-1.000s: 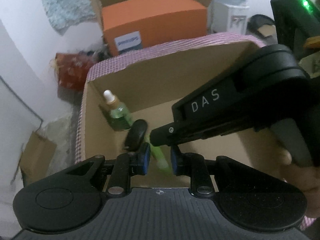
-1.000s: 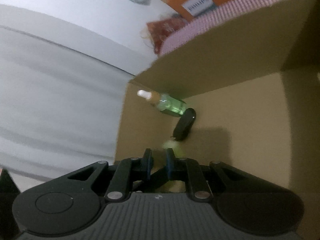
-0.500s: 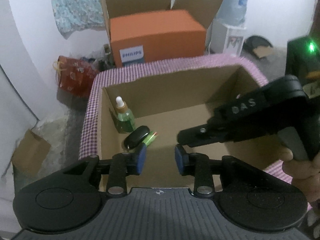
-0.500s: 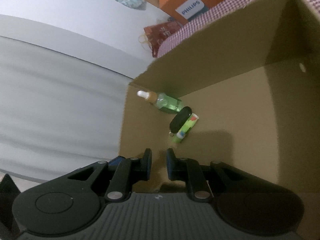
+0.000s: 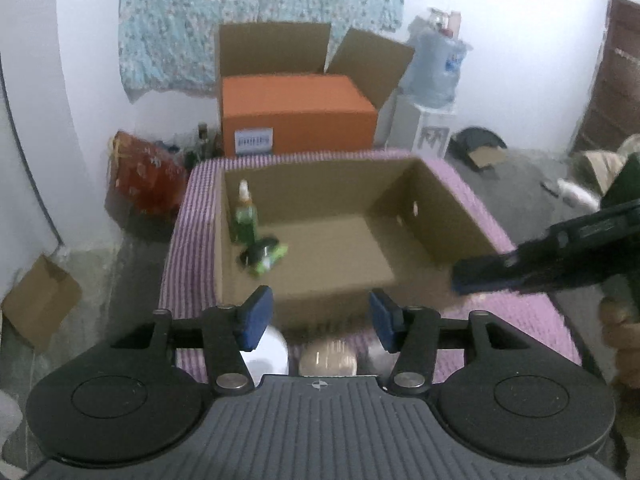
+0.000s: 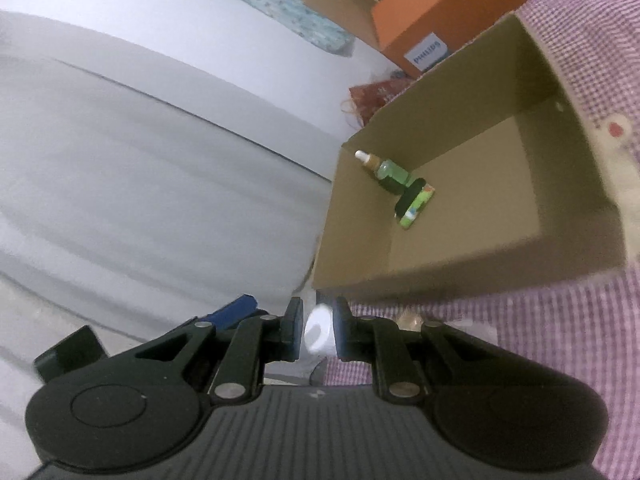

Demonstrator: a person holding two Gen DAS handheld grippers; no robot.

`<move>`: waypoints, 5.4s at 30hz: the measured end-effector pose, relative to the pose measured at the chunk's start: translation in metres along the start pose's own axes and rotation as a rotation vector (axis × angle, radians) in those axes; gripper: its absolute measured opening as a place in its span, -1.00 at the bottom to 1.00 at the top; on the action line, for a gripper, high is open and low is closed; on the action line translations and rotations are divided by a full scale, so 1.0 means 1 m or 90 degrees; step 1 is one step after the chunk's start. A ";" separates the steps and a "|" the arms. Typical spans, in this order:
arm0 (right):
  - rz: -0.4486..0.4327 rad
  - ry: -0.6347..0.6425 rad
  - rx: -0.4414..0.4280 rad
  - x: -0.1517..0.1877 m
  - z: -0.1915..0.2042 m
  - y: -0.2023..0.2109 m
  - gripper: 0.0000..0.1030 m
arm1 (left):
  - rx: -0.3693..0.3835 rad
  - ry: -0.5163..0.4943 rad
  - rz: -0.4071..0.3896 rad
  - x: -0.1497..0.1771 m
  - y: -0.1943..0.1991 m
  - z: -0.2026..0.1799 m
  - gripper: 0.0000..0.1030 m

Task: Organize rigid objects
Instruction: 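Move the right gripper back to the pink plastic lid, then grasp the pink lid by its rim with the right gripper, then carry the pink lid into the box and open the right gripper, then move the right gripper back to the black tape roll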

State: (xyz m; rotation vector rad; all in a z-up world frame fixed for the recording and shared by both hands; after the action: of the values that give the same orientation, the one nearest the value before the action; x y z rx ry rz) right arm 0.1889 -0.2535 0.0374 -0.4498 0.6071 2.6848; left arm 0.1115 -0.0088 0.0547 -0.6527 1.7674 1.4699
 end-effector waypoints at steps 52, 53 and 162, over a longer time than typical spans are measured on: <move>0.029 -0.052 0.211 0.116 -0.060 -0.064 -0.50 | 0.026 -0.114 0.082 0.147 -0.070 -0.035 0.39; 0.031 -0.043 0.218 0.117 -0.059 -0.066 -0.50 | 0.026 -0.116 0.082 0.147 -0.072 -0.034 0.38; -0.099 -0.029 0.104 0.080 -0.056 0.062 -0.47 | 0.026 -0.069 0.035 0.025 -0.016 -0.043 0.63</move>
State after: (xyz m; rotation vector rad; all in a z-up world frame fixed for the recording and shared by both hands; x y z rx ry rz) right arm 0.1058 -0.3105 -0.0191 -0.3747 0.7406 2.4680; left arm 0.0998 -0.0521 0.0284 -0.4984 1.7393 1.4731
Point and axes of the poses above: each gripper's, at about its wrist camera, not at the fingertips, and y roughly against the way its jaws point, z to its left, x to its underside, the point moved 2 cm from there along -y, roughly the way its jaws point, and after that the axes turned 6 degrees about -z, right-handed, at the moved point
